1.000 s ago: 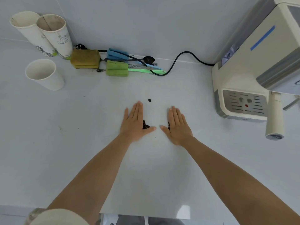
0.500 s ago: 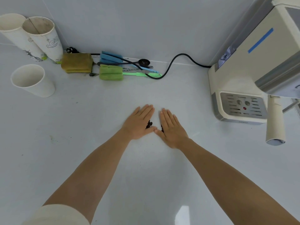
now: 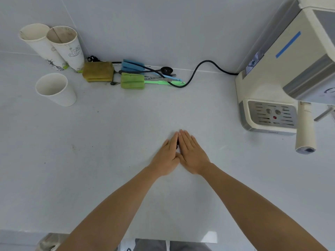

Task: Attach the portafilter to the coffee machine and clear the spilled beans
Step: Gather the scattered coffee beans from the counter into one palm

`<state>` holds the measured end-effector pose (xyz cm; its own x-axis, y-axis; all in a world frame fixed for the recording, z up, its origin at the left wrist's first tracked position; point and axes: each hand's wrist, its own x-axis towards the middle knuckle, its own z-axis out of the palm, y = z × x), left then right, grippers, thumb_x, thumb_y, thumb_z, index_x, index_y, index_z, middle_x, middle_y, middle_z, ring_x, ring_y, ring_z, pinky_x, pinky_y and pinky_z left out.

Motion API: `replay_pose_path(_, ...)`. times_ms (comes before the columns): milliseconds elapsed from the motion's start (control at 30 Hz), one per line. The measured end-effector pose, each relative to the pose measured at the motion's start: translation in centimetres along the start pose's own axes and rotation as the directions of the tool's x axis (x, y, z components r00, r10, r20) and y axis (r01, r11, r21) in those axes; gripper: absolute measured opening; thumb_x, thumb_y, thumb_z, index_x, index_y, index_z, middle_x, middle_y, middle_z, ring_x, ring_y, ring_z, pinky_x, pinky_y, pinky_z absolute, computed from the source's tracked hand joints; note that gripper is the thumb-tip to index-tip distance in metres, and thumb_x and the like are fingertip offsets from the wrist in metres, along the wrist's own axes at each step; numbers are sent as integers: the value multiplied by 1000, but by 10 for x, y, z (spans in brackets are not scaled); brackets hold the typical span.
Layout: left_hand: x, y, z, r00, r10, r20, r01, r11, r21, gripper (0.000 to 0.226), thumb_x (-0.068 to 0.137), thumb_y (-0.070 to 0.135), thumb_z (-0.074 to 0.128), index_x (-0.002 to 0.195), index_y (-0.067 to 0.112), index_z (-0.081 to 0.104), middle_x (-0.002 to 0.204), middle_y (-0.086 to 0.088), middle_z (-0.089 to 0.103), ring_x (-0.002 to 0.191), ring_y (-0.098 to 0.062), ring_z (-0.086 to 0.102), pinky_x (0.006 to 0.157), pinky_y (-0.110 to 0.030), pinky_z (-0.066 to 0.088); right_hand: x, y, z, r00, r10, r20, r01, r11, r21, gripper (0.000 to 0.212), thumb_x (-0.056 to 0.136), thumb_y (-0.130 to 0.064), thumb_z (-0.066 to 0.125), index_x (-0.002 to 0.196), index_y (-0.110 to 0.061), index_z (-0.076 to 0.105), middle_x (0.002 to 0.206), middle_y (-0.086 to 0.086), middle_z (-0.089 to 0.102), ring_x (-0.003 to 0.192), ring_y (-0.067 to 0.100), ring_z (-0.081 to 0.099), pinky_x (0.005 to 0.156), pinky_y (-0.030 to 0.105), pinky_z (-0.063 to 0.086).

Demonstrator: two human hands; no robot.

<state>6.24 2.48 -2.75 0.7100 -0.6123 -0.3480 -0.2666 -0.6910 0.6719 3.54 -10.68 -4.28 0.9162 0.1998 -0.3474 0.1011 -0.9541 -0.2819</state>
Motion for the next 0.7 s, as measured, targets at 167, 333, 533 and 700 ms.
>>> replay_pose_path(167, -13, 14, 7, 996, -88, 25, 91, 927, -363, 83, 85, -10, 35, 147, 12, -15, 159, 1, -9, 146, -16, 10, 119, -33, 18, -5, -16, 5, 1000, 25, 9, -25, 997, -72, 58, 98, -28, 15, 128, -9, -31, 154, 14, -22, 135, 18, -30, 113, 29, -17)
replay_pose_path(333, -22, 19, 4, 990, -135, 29, 130, 843, -522, 85, 84, -13, 38, 148, 16, -10, 159, 3, 2, 130, 10, 30, 108, -15, 32, -9, -18, 6, 1000, 5, 23, -4, 999, -49, 60, 98, -31, 16, 127, -9, -31, 153, 11, -25, 137, 17, -28, 112, 27, -17)
replay_pose_path(533, -33, 9, -14, 903, -425, -58, 164, 469, -868, 52, 95, 8, 41, 145, 10, 28, 144, -3, 40, 139, -16, 31, 110, -25, 26, -15, -15, -3, 996, 9, -89, 4, 989, 145, 101, 70, -72, 8, 146, -7, -6, 158, 7, -4, 146, 18, -5, 116, 25, -5)
replay_pose_path(700, -44, -2, -23, 834, -540, 114, 82, -83, -993, 45, 98, 22, 32, 137, 0, 38, 141, -17, 45, 131, -27, 43, 106, -34, 34, -4, -18, -1, 988, -13, -153, 23, 998, 66, 80, 86, -58, 42, 147, -15, 12, 156, 7, 13, 142, 24, 15, 116, 35, 13)
